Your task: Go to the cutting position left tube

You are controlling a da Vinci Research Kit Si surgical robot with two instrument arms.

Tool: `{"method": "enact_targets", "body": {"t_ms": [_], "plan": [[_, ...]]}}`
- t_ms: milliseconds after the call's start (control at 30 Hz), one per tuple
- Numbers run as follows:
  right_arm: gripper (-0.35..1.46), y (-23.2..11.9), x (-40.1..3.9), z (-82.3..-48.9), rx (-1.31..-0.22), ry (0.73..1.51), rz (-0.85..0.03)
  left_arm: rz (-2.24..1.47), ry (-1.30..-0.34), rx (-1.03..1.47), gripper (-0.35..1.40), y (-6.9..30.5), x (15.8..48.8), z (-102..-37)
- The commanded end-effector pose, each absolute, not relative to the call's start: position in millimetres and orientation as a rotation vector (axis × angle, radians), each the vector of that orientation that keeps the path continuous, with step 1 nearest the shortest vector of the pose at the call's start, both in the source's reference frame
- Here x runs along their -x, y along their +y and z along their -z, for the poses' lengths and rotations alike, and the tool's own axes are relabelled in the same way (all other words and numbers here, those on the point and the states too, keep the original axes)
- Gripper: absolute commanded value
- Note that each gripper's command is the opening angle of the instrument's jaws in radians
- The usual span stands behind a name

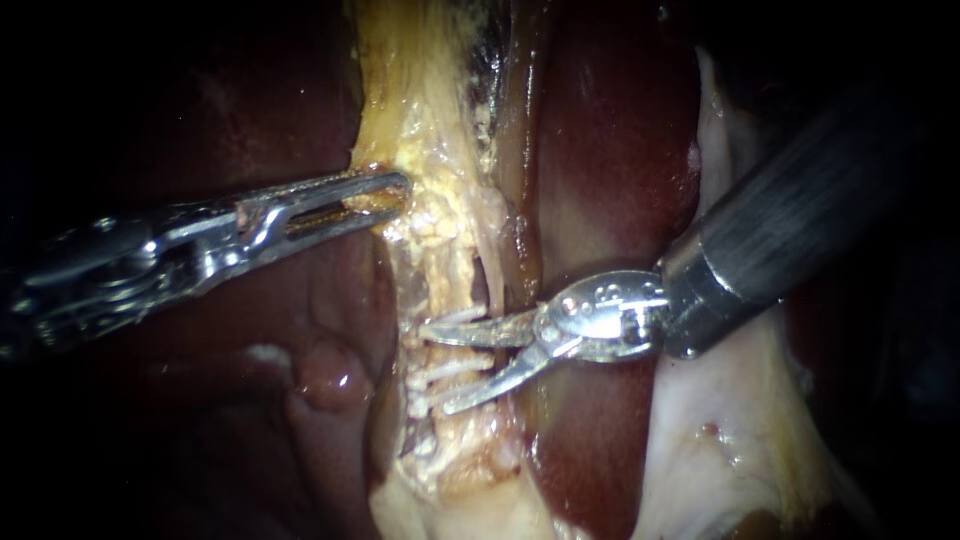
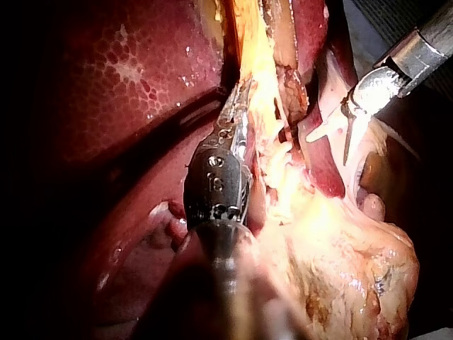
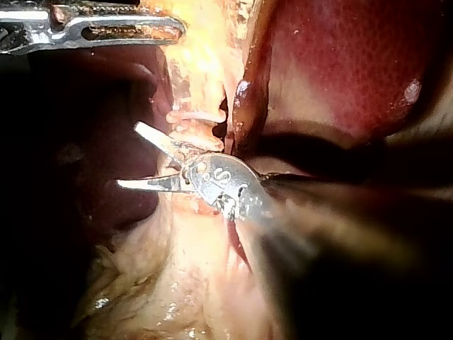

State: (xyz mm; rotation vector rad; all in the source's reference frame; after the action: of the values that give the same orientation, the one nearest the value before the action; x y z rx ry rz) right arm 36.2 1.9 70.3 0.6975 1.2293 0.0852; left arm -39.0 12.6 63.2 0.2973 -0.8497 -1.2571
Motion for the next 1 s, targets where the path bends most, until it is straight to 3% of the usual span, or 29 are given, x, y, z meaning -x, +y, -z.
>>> {"method": "enact_targets", "body": {"t_ms": [33, 600, 867, 1000], "plan": [[1.25, 1.9, -36.2, -70.2, -0.698, 1.23, -0.085, 1.257, -0.85, -0.297, -0.35, 12.6, 39.0, -63.2], [1.26, 0.4, -36.2, -72.2, -0.703, 1.218, -0.051, 1.259, -0.847, -0.309, -0.35, 12.5, 36.8, -59.4], [1.25, 0.0, -36.2, -73.7, -0.722, 1.091, -0.024, 1.282, -0.866, -0.287, -0.35, 13.4, 34.4, -55.7], [1.23, 0.3, -36.0, -74.2, -0.731, 1.077, -0.038, 1.294, -0.874, -0.279, -0.35, 13.7, 33.8, -53.9]]}}
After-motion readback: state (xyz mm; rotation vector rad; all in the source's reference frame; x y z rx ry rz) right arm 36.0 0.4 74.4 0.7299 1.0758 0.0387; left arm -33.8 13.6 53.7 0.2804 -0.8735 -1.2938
